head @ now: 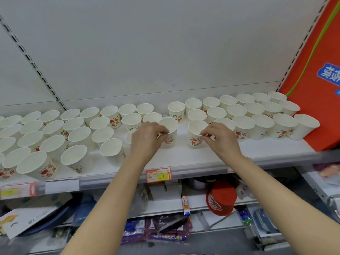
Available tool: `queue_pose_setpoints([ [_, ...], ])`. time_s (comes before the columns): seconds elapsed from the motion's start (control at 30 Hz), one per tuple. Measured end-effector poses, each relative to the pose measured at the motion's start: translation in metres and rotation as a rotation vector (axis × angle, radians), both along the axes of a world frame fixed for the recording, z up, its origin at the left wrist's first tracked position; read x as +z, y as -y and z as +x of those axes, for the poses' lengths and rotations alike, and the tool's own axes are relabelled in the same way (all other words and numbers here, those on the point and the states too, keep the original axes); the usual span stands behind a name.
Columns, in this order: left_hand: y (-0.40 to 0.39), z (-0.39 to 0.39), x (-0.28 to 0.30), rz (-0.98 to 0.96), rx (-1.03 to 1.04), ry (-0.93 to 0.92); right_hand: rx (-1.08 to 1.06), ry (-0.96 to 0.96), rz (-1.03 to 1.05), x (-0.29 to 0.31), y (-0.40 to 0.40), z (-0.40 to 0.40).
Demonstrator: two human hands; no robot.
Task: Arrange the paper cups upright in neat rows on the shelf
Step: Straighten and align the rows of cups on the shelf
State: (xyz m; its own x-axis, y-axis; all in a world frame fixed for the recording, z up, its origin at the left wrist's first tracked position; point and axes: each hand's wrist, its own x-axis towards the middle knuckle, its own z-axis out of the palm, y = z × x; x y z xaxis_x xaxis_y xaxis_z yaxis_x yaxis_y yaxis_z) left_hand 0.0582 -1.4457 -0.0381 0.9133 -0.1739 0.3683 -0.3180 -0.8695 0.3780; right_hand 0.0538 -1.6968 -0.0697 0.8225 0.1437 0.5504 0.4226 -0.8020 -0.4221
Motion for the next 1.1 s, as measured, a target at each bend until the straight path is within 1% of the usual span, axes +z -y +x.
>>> queue_pose_setpoints([
  [0.13, 0.032, 0.033, 0.002, 0.056, 0.019, -0.029, -0.016, 0.031, -0.075, 0.003, 0.003, 0.001],
  [0.27, 0.048, 0.053, -0.007, 0.071, 0.051, -0.093, -0.006, 0.020, -0.140, 0.005, 0.008, 0.005],
  [0.37, 0.048, 0.058, -0.017, 0.052, 0.047, -0.128, 0.016, 0.032, -0.197, 0.007, 0.012, 0.008],
  [0.53, 0.040, 0.062, -0.023, -0.047, 0.074, -0.087, 0.021, 0.051, -0.245, 0.011, 0.020, 0.022],
  [0.9, 0.059, 0.060, -0.018, 0.011, 0.121, -0.081, 0.046, 0.064, -0.241, 0.004, 0.034, 0.030],
  [1.0, 0.059, 0.059, -0.017, 0.001, 0.144, -0.093, 0.067, 0.084, -0.228, 0.004, 0.033, 0.031],
  [1.1, 0.058, 0.053, -0.015, -0.049, 0.116, -0.105, 0.082, 0.142, -0.176, 0.008, 0.030, 0.029],
])
